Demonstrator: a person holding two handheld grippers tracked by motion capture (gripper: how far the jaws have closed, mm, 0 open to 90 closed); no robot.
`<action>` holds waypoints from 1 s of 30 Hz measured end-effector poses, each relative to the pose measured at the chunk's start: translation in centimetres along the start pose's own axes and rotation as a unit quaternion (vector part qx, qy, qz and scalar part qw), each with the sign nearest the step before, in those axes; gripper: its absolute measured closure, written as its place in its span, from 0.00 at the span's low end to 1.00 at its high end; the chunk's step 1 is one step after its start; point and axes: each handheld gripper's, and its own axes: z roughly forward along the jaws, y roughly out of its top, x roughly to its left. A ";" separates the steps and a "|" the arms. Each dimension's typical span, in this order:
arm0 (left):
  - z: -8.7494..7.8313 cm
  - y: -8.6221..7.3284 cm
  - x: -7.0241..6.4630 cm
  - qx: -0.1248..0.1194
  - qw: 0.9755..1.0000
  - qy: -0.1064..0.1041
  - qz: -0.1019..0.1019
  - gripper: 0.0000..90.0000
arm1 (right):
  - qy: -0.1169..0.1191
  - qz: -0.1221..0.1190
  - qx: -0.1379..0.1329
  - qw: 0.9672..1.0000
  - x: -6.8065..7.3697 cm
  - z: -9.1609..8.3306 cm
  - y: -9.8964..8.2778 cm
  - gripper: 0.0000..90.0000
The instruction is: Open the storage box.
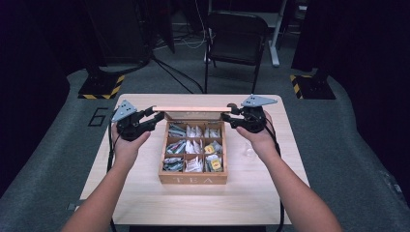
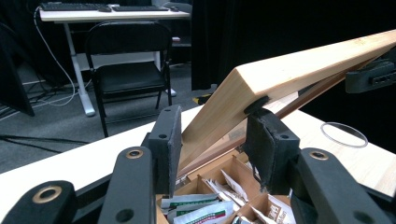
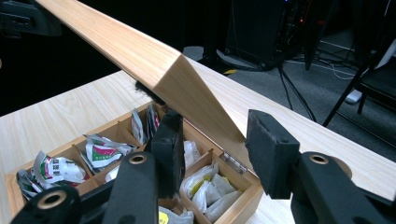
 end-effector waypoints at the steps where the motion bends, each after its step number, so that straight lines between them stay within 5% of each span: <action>1: 0.1 0.2 0.1 0.001 1.000 0.001 -0.001 0.63 | 0.000 0.004 0.003 1.000 -0.1 0.0 0.2 0.63; 30: 3.2 -0.4 2.0 0.008 1.000 0.020 -0.009 0.66 | -0.001 0.019 0.007 1.000 -1.8 1.1 2.1 0.65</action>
